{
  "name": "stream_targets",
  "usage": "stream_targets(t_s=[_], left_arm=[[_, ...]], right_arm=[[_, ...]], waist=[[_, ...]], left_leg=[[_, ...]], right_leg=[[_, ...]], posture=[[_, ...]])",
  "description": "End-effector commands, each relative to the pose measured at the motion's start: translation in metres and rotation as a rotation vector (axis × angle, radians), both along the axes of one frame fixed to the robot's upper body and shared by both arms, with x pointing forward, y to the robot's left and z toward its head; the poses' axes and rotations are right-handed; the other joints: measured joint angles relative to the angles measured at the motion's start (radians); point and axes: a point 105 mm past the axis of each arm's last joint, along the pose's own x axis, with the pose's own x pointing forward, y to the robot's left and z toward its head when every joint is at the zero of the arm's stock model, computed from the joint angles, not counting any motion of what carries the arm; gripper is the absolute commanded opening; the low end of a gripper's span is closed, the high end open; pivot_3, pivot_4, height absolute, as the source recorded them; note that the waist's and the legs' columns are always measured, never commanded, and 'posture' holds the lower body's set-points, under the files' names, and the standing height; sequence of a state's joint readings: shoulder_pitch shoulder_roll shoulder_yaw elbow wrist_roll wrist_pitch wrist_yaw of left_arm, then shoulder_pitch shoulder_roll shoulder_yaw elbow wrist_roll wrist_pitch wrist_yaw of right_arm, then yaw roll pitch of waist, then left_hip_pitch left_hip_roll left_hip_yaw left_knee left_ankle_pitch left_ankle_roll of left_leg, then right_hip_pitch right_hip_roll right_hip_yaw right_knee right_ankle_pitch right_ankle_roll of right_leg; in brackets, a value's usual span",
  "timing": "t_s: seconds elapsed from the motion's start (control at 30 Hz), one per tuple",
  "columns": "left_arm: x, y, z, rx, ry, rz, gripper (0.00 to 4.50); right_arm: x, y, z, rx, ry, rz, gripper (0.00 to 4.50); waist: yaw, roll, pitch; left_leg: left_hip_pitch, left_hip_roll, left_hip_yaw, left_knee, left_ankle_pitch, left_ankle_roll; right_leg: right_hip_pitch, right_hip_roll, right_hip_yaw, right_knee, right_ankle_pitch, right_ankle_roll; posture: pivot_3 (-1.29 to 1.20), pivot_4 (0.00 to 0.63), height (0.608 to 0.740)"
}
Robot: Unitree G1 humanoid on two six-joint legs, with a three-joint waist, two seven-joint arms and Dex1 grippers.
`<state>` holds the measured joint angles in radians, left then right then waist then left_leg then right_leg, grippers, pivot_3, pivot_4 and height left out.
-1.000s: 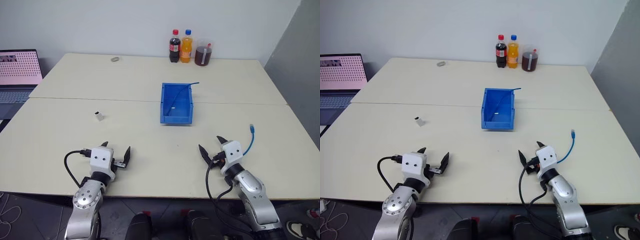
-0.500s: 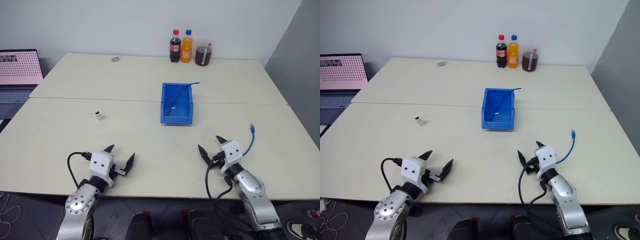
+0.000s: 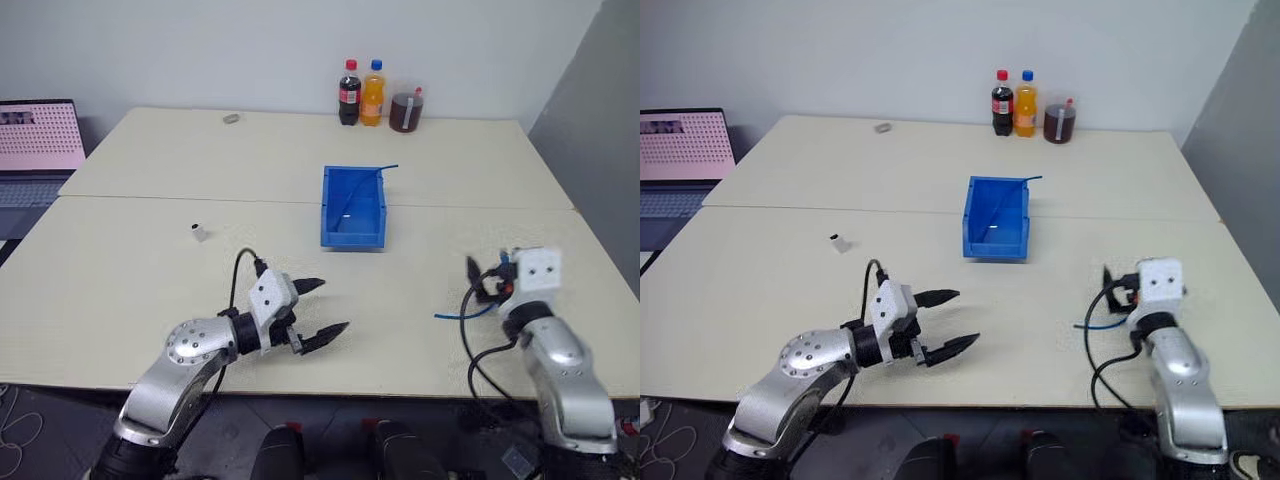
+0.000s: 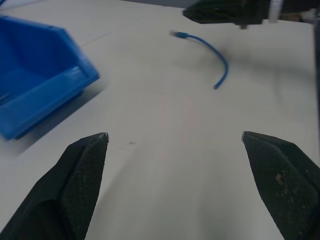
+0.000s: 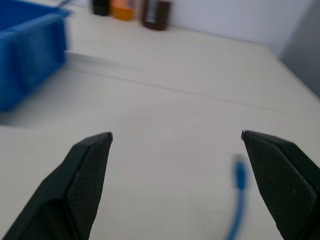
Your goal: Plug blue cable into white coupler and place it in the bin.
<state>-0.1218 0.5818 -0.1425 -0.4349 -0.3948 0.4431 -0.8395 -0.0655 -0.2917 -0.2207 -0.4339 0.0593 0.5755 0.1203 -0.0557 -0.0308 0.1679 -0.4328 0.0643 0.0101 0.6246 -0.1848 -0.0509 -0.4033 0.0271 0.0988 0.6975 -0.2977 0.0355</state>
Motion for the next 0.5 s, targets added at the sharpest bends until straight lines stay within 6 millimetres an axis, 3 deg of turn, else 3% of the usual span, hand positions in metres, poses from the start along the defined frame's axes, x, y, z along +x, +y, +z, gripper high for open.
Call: stream_targets(t_s=[0.03,0.33,0.5], left_arm=[[-0.013,-0.01,0.009,0.028,0.035,-0.143,4.5],[-0.007,-0.011,0.013,0.06,0.036,-0.179,4.5],[-0.005,-0.011,0.012,0.064,0.031,-0.173,4.5]], right_arm=[[0.002,-0.022,-0.003,0.065,0.107,-0.128,4.39],[0.02,-0.029,-0.031,0.265,0.308,-0.147,4.39],[0.026,-0.037,-0.029,0.282,0.314,-0.158,3.18]], waist=[[-0.002,0.0,0.0],[-0.002,0.001,0.001],[-0.002,0.001,0.001]], left_leg=[[0.0,0.0,0.0,-0.001,0.0,0.0],[0.0,0.0,-0.001,-0.001,0.0,0.0],[-0.001,0.0,-0.001,-0.001,0.0,0.0]], right_leg=[[0.0,0.001,0.0,0.0,0.0,-0.001],[0.0,0.001,0.0,0.0,0.0,-0.001],[-0.001,0.001,0.0,0.0,0.0,-0.001]], posture=[[0.0,0.15,0.74],[0.0,0.15,0.74],[0.0,0.15,0.74]])
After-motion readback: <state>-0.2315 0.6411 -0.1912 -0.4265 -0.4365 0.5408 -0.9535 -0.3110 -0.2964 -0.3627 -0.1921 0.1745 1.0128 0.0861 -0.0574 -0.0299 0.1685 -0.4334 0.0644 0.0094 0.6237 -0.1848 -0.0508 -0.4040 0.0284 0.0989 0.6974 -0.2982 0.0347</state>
